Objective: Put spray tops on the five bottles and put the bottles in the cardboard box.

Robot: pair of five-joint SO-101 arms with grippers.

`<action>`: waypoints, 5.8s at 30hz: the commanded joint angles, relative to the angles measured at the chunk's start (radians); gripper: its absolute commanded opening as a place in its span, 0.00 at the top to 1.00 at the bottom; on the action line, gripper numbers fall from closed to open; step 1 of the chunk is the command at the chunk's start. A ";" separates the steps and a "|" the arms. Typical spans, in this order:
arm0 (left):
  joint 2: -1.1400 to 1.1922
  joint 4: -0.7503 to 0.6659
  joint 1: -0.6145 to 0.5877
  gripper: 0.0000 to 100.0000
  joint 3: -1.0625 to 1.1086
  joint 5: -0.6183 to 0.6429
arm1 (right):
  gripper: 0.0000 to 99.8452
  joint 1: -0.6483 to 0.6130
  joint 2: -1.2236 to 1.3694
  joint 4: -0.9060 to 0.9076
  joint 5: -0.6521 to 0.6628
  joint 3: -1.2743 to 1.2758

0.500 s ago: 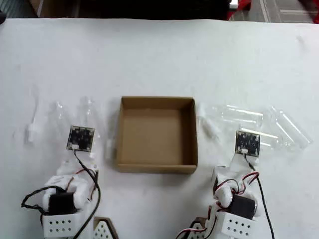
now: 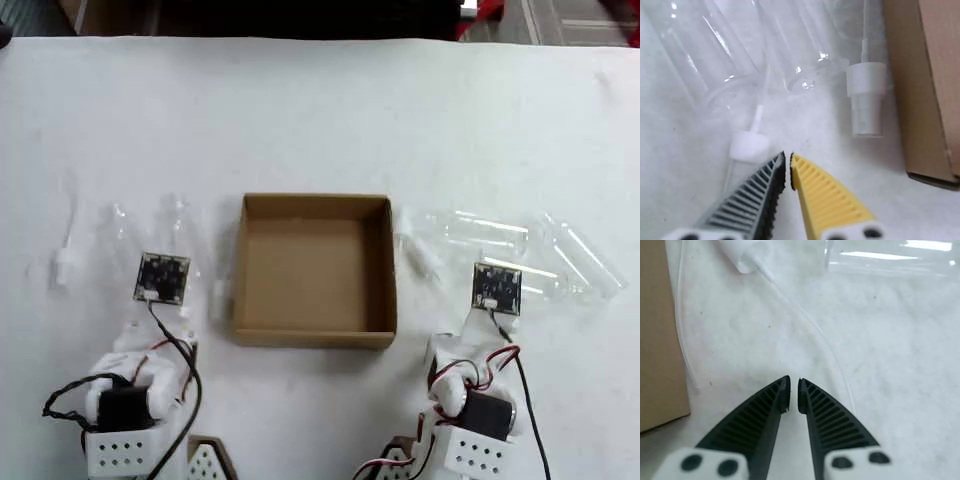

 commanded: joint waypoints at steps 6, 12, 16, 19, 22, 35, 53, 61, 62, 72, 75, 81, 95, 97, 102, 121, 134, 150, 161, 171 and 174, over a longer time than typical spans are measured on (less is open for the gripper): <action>-0.008 0.003 -0.004 0.98 -0.003 -0.006 | 0.98 0.010 -0.005 0.005 0.002 0.009; -0.008 0.003 -0.004 0.98 -0.003 -0.008 | 0.98 0.010 -0.005 0.005 0.002 0.009; -0.008 0.003 -0.004 0.98 -0.003 -0.006 | 0.98 0.010 -0.005 0.005 0.002 0.009; -0.008 0.003 -0.004 0.98 -0.003 -0.006 | 0.98 0.010 -0.005 0.005 0.002 0.009; -0.008 0.003 -0.004 0.98 -0.003 -0.006 | 0.98 0.010 -0.005 0.005 0.002 0.009; -0.008 0.003 -0.004 0.98 -0.003 -0.006 | 0.98 0.007 -0.005 0.005 0.002 0.009; -0.005 0.002 -0.004 0.98 -0.003 -0.006 | 0.98 -0.120 -0.005 -0.001 0.002 0.009; -0.005 0.002 -0.004 0.98 -0.003 -0.006 | 0.98 -0.285 -0.007 -0.002 0.002 0.009; -0.005 0.002 -0.004 0.98 -0.003 -0.006 | 0.98 -0.297 -0.007 -0.013 0.002 0.009; -0.007 0.002 -0.007 0.98 -0.003 -0.008 | 0.98 -0.309 -0.007 -0.455 0.005 0.009; -0.007 0.003 -0.007 0.98 -0.003 -0.006 | 0.98 -0.309 -0.007 -0.541 0.005 0.009; -0.007 0.003 -0.005 0.98 -0.003 -0.006 | 0.98 -0.303 -0.007 -0.662 0.005 0.009; -0.008 0.003 -0.008 0.98 -0.003 -0.006 | 0.98 -0.266 -0.007 -0.657 0.157 -0.014; -0.008 0.003 -0.008 0.98 -0.003 -0.006 | 0.98 -0.236 -0.007 -0.653 0.158 -0.026; -0.008 0.003 -0.008 0.98 -0.003 -0.006 | 0.98 -0.179 -0.007 -0.538 0.353 -0.054; -0.008 0.003 -0.008 0.98 -0.003 -0.009 | 0.98 -0.298 0.128 -0.191 0.491 -0.423; -0.008 0.002 -0.008 0.98 -0.003 -0.011 | 0.98 -0.351 0.746 -0.007 0.333 -0.825; -0.008 0.000 -0.010 0.98 -0.003 -0.011 | 0.85 -0.446 1.379 -0.013 0.083 -1.188; -0.008 0.000 -0.010 0.98 -0.003 -0.011 | 0.85 -0.507 1.627 -0.016 0.014 -1.333; -0.008 0.000 -0.010 0.98 -0.003 -0.012 | 0.85 -0.484 1.744 -0.088 0.014 -1.347; -0.008 0.000 -0.010 0.98 -0.003 -0.012 | 0.89 -0.456 1.744 -0.084 0.014 -1.346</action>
